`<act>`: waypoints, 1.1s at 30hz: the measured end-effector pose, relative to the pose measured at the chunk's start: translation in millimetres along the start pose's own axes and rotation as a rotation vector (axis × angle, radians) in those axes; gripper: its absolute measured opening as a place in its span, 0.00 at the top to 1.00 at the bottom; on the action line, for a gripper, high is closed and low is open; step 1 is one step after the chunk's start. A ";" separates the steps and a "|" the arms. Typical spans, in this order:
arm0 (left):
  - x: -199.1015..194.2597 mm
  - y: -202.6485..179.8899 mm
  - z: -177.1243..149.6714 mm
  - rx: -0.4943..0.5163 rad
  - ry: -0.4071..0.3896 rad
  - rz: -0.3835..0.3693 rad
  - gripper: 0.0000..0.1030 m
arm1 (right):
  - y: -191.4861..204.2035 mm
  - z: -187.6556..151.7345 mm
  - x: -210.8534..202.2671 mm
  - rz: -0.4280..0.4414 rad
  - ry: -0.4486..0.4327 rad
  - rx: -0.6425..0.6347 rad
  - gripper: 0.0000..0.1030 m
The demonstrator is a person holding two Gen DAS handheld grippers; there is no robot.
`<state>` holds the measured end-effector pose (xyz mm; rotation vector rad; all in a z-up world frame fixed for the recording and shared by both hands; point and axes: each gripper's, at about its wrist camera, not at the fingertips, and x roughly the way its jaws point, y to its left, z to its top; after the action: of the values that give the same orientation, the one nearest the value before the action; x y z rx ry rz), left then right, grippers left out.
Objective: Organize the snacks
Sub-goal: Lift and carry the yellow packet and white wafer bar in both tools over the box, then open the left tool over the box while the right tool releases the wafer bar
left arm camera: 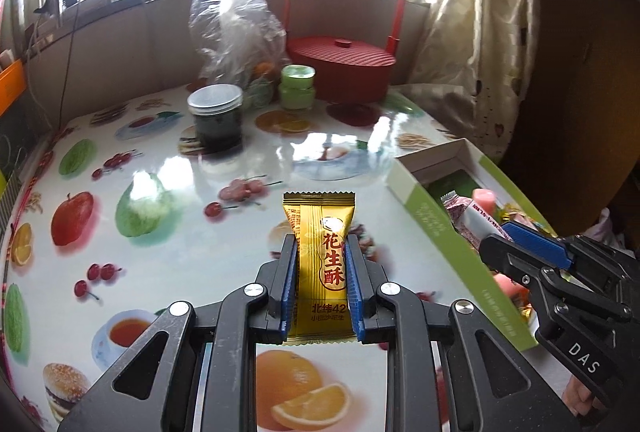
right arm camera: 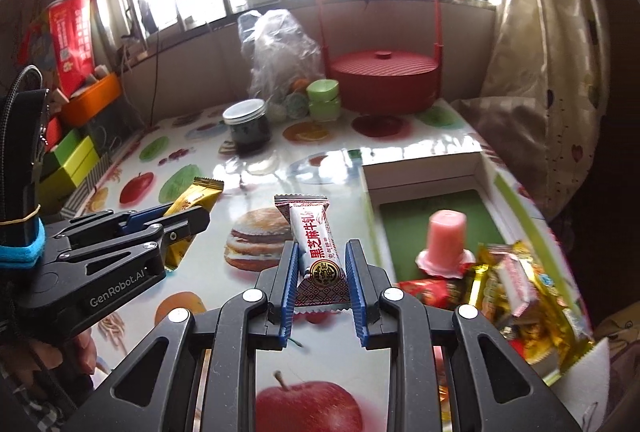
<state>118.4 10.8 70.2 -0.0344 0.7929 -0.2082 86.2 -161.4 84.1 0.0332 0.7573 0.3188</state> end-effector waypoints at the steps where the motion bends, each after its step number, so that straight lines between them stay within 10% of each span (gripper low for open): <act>1: -0.1 -4.0 0.3 0.005 0.001 -0.007 0.78 | -3.0 -0.9 -3.1 -0.006 -0.003 0.004 0.78; 33: 37.6 -91.6 16.5 0.068 0.061 -0.191 0.78 | -100.0 -31.6 -49.8 -0.210 -0.022 0.138 0.78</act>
<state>140.0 -87.0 65.3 -0.0400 0.8436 -0.4183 58.0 -274.0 80.1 0.0861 0.7530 0.0657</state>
